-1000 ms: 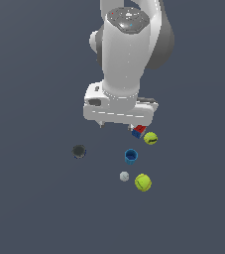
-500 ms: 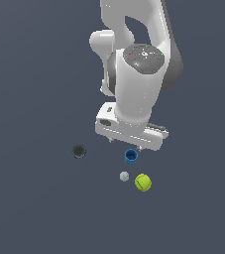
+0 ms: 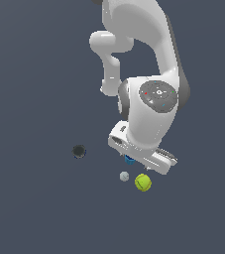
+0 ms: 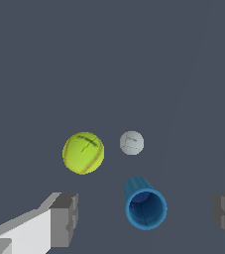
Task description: Pick up a designated object from a clutter of objects.
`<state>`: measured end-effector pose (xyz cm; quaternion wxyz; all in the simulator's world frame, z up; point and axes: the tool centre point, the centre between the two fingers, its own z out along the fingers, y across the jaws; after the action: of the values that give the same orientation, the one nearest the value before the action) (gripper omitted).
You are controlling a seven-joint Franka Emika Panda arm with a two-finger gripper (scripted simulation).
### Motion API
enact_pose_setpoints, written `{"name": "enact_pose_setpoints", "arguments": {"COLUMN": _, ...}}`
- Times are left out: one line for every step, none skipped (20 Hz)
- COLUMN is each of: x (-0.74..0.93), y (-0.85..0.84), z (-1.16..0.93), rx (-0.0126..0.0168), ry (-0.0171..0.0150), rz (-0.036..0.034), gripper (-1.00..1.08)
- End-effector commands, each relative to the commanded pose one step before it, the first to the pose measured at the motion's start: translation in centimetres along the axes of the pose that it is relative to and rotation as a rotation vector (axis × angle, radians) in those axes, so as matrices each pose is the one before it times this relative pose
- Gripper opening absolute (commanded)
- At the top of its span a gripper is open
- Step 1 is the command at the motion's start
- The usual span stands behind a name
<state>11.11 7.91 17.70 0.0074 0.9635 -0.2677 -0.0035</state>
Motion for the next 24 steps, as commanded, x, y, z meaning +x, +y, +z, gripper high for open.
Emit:
{"name": "enact_pose_setpoints", "arguments": {"x": 0.226, "y": -1.19, "z": 1.347, "rx": 0.00328, "ry": 0.00045, "rz": 0.05664, "gripper": 1.0}}
{"name": "enact_pose_setpoints", "arguments": {"x": 0.043, "y": -0.462, "z": 0.547, "rx": 0.0012, "ry": 0.00004, "rz": 0.02204, "gripper": 1.0}}
{"name": "enact_pose_setpoints", "arguments": {"x": 0.023, "y": -0.458, "z": 0.554, "rx": 0.00118, "ry": 0.00002, "rz": 0.02203, "gripper": 1.0}}
{"name": "enact_pose_setpoints", "arguments": {"x": 0.005, "y": -0.447, "z": 0.554, "rx": 0.00114, "ry": 0.00001, "rz": 0.02175, "gripper": 1.0}}
{"name": "enact_pose_setpoints", "arguments": {"x": -0.012, "y": -0.42, "z": 0.533, "rx": 0.00107, "ry": 0.0, "rz": 0.02068, "gripper": 1.0}}
{"name": "enact_pose_setpoints", "arguments": {"x": -0.026, "y": -0.392, "z": 0.51, "rx": 0.00099, "ry": 0.0, "rz": 0.01957, "gripper": 1.0}}
{"name": "enact_pose_setpoints", "arguments": {"x": -0.039, "y": -0.364, "z": 0.486, "rx": 0.00092, "ry": -0.00001, "rz": 0.01844, "gripper": 1.0}}
{"name": "enact_pose_setpoints", "arguments": {"x": -0.048, "y": -0.337, "z": 0.46, "rx": 0.00085, "ry": -0.00001, "rz": 0.01731, "gripper": 1.0}}
{"name": "enact_pose_setpoints", "arguments": {"x": -0.055, "y": -0.311, "z": 0.434, "rx": 0.00078, "ry": -0.00001, "rz": 0.01619, "gripper": 1.0}}
{"name": "enact_pose_setpoints", "arguments": {"x": -0.059, "y": -0.285, "z": 0.407, "rx": 0.00072, "ry": -0.00002, "rz": 0.01508, "gripper": 1.0}}
{"name": "enact_pose_setpoints", "arguments": {"x": -0.062, "y": -0.26, "z": 0.379, "rx": 0.00066, "ry": -0.00002, "rz": 0.01395, "gripper": 1.0}}
{"name": "enact_pose_setpoints", "arguments": {"x": -0.063, "y": -0.235, "z": 0.351, "rx": 0.0006, "ry": -0.00002, "rz": 0.01284, "gripper": 1.0}}
{"name": "enact_pose_setpoints", "arguments": {"x": -0.062, "y": -0.211, "z": 0.322, "rx": 0.00054, "ry": -0.00002, "rz": 0.01173, "gripper": 1.0}}
{"name": "enact_pose_setpoints", "arguments": {"x": -0.062, "y": -0.19, "z": 0.293, "rx": 0.00049, "ry": -0.00002, "rz": 0.01057, "gripper": 1.0}}
{"name": "enact_pose_setpoints", "arguments": {"x": -0.058, "y": -0.167, "z": 0.263, "rx": 0.00043, "ry": -0.00002, "rz": 0.00947, "gripper": 1.0}}
{"name": "enact_pose_setpoints", "arguments": {"x": -0.053, "y": -0.145, "z": 0.233, "rx": 0.00038, "ry": -0.00002, "rz": 0.00836, "gripper": 1.0}}
{"name": "enact_pose_setpoints", "arguments": {"x": -0.048, "y": -0.124, "z": 0.203, "rx": 0.00033, "ry": -0.00001, "rz": 0.00725, "gripper": 1.0}}
{"name": "enact_pose_setpoints", "arguments": {"x": -0.042, "y": -0.104, "z": 0.172, "rx": 0.00028, "ry": -0.00001, "rz": 0.00613, "gripper": 1.0}}
{"name": "enact_pose_setpoints", "arguments": {"x": -0.035, "y": -0.085, "z": 0.141, "rx": 0.00023, "ry": -0.00001, "rz": 0.00502, "gripper": 1.0}}
{"name": "enact_pose_setpoints", "arguments": {"x": -0.028, "y": -0.065, "z": 0.11, "rx": 0.00017, "ry": -0.00001, "rz": 0.0039, "gripper": 1.0}}
{"name": "enact_pose_setpoints", "arguments": {"x": -0.022, "y": -0.047, "z": 0.079, "rx": 0.00012, "ry": -0.00001, "rz": 0.00276, "gripper": 1.0}}
{"name": "enact_pose_setpoints", "arguments": {"x": -0.011, "y": -0.027, "z": 0.047, "rx": 0.00008, "ry": 0.0, "rz": 0.00169, "gripper": 1.0}}
{"name": "enact_pose_setpoints", "arguments": {"x": 0.004, "y": -0.005, "z": 0.015, "rx": 0.00003, "ry": 0.0, "rz": 0.00069, "gripper": 1.0}}
{"name": "enact_pose_setpoints", "arguments": {"x": -0.022, "y": 0.059, "z": -0.049, "rx": -0.00084, "ry": -0.0005, "rz": -0.00414, "gripper": 1.0}}
